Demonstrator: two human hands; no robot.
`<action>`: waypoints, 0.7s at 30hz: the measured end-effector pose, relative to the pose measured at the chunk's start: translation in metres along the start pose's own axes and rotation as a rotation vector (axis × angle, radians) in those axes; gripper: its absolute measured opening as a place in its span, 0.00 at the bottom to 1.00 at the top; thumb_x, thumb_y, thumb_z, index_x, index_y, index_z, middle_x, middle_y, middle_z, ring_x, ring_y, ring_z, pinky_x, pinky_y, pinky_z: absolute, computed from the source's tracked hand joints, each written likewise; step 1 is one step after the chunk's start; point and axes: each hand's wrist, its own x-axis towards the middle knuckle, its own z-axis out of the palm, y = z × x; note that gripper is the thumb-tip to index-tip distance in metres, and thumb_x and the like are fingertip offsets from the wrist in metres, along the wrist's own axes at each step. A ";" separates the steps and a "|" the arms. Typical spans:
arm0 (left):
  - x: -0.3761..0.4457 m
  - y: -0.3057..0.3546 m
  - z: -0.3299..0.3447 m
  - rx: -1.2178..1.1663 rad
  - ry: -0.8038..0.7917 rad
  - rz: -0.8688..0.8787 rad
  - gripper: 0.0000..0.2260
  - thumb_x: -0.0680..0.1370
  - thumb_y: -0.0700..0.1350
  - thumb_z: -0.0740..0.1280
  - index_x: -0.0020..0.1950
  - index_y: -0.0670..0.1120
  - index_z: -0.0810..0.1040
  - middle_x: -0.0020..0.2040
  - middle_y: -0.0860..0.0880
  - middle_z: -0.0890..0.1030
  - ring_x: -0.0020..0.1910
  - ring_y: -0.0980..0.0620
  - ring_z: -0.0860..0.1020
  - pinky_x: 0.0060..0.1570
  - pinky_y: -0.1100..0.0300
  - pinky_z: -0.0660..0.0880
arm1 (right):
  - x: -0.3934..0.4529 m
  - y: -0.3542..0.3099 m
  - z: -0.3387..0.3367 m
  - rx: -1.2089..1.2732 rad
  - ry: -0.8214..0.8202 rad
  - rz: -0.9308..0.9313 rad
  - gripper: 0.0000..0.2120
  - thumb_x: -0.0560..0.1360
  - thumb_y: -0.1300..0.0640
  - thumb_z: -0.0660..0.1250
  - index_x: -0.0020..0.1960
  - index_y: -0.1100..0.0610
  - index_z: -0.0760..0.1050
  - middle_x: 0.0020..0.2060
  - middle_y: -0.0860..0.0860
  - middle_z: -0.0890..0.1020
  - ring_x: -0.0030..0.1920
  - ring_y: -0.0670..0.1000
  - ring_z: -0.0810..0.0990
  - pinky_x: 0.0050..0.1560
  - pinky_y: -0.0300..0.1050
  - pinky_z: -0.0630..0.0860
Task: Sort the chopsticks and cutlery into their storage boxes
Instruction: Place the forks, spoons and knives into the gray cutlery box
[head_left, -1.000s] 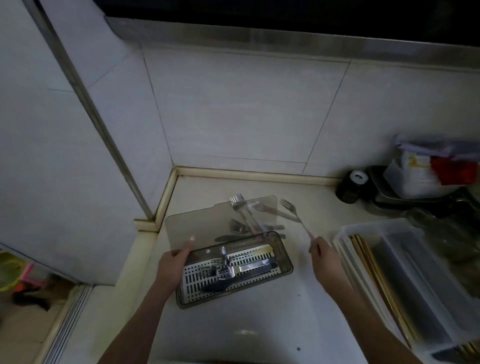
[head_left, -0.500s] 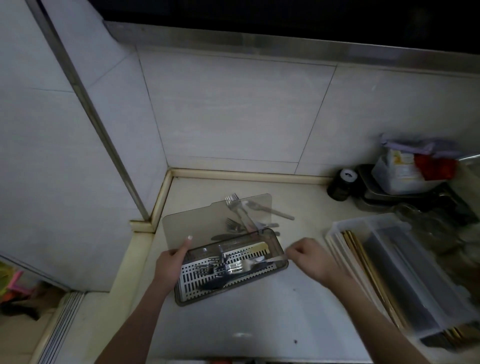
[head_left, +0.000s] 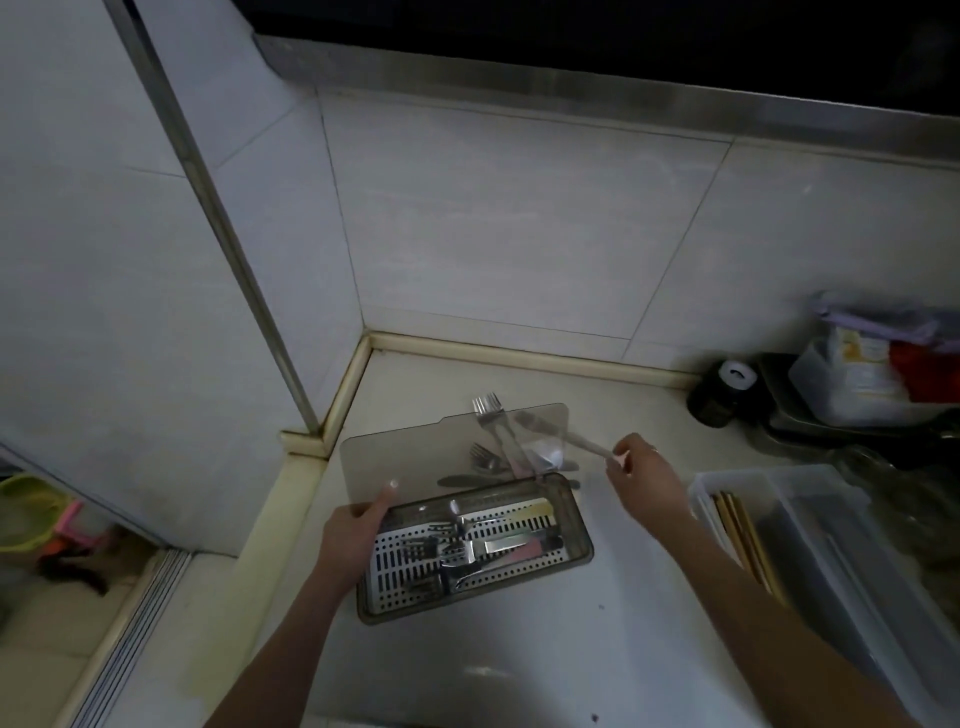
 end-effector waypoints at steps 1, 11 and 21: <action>-0.001 0.001 0.001 0.003 0.008 -0.004 0.21 0.74 0.61 0.66 0.37 0.43 0.82 0.33 0.46 0.84 0.35 0.48 0.83 0.37 0.60 0.75 | 0.010 0.009 0.005 -0.051 -0.065 -0.001 0.09 0.77 0.57 0.62 0.57 0.55 0.70 0.48 0.53 0.77 0.45 0.52 0.77 0.46 0.49 0.75; 0.005 0.000 0.001 0.058 0.046 -0.025 0.23 0.75 0.60 0.65 0.37 0.41 0.82 0.33 0.45 0.84 0.34 0.48 0.83 0.40 0.57 0.78 | 0.059 0.005 0.040 -0.395 -0.271 -0.045 0.18 0.79 0.56 0.59 0.68 0.55 0.63 0.65 0.54 0.70 0.63 0.55 0.71 0.60 0.53 0.69; 0.004 -0.001 0.002 0.057 0.044 -0.009 0.22 0.75 0.60 0.65 0.37 0.41 0.82 0.35 0.45 0.84 0.36 0.48 0.83 0.38 0.59 0.75 | 0.047 0.013 0.052 -0.164 -0.245 0.141 0.13 0.80 0.56 0.57 0.58 0.64 0.70 0.54 0.61 0.74 0.58 0.62 0.73 0.54 0.52 0.72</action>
